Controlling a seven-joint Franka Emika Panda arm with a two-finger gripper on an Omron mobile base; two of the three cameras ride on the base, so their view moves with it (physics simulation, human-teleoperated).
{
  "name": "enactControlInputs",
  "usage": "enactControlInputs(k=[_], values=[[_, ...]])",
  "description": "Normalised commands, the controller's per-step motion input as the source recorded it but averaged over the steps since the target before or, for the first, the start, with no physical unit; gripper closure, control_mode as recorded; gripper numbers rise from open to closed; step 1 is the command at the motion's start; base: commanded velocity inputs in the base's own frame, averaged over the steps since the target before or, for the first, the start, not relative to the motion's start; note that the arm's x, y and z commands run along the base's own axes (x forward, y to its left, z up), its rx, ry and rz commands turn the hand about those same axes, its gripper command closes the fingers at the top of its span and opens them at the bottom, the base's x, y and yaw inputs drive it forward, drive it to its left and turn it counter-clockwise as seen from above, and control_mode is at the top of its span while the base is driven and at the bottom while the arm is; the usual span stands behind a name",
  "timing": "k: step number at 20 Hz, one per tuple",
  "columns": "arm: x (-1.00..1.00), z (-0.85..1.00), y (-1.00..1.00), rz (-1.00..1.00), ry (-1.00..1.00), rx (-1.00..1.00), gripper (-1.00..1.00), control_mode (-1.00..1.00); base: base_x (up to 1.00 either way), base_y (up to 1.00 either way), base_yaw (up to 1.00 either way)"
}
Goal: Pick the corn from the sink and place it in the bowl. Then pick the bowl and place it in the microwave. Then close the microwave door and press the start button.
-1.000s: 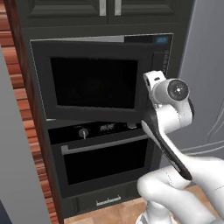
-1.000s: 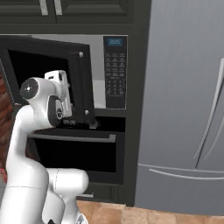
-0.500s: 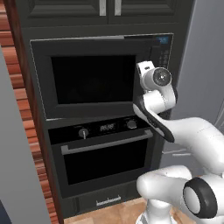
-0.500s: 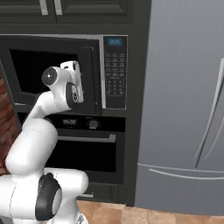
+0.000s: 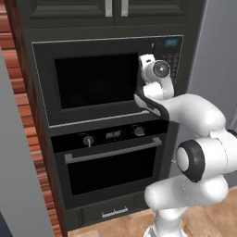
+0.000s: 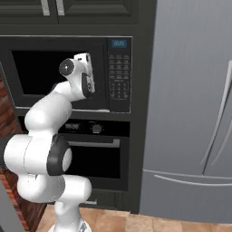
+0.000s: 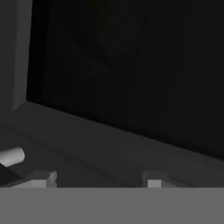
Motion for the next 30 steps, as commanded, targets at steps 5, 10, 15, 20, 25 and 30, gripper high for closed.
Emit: enactControlInputs(k=[5, 10, 15, 20, 25, 30], values=[[1.0, 0.0, -0.02, 0.0, 0.0, 0.01, -1.0, -1.0, 0.0, 0.0, 0.0], [-0.22, 0.0, -0.26, 0.0, -0.03, 0.11, -1.0, -1.0, 0.0, 0.0, 0.0], [-1.0, 0.06, -0.46, 0.07, -0.11, 0.24, -1.0, -1.0, 0.0, 0.0, 0.0], [-0.5, 0.01, -0.76, 0.1, -0.04, 0.21, -1.0, -1.0, 0.0, 0.0, 0.0], [-0.2, -0.05, -0.82, 0.07, -0.03, 0.1, -1.0, -1.0, 0.0, 0.0, 0.0], [-0.55, -0.23, -0.15, 0.1, -0.05, 0.0, -1.0, -1.0, 0.0, 0.0, 0.0]])
